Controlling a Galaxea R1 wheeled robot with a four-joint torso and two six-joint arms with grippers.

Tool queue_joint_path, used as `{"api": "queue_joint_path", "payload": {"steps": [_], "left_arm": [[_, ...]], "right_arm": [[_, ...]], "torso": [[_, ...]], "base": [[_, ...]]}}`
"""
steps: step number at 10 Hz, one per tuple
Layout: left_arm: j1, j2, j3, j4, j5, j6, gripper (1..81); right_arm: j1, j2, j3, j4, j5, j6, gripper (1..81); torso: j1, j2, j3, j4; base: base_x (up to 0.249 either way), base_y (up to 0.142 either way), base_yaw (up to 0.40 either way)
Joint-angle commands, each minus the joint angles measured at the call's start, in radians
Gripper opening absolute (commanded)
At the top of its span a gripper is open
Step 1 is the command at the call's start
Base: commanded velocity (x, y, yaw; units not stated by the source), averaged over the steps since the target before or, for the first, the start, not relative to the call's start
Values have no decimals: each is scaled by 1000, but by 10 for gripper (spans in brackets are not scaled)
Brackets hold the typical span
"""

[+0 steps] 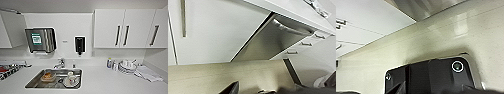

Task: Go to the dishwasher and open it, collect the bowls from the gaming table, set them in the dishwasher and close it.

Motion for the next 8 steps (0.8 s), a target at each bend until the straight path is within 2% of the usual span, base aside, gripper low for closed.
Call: {"api": "queue_joint_path", "payload": {"steps": [1, 3, 4, 5, 6, 8], "left_arm": [[-189, -120, 140, 5, 51, -4, 811], [-223, -175, 244, 11, 60, -2, 811], [-226, -177, 266, 25, 74, 1, 811], [-228, -173, 276, 32, 74, 1, 811], [-232, -169, 278, 35, 74, 1, 811], [-245, -175, 278, 34, 76, 1, 811]], "right_arm": [[140, -144, 155, 68, -35, 0, 811], [157, -168, 167, 88, -35, 0, 811], [157, -176, 165, 93, -35, 0, 811], [157, -184, 169, 93, -35, 0, 811], [157, -196, 176, 93, -35, 0, 811], [162, -219, 202, 100, -34, 0, 811]], "torso": [[64, -99, 0, 0], [105, -163, -1, 0], [128, -200, -41, 0], [148, -232, -44, 0], [167, -264, -107, 0], [200, -317, -143, 0]], "base": [[0, 0, 0], [0, 0, 0], [0, 0, 0], [0, 0, 0], [0, 0, 0], [0, 0, 0]]}}
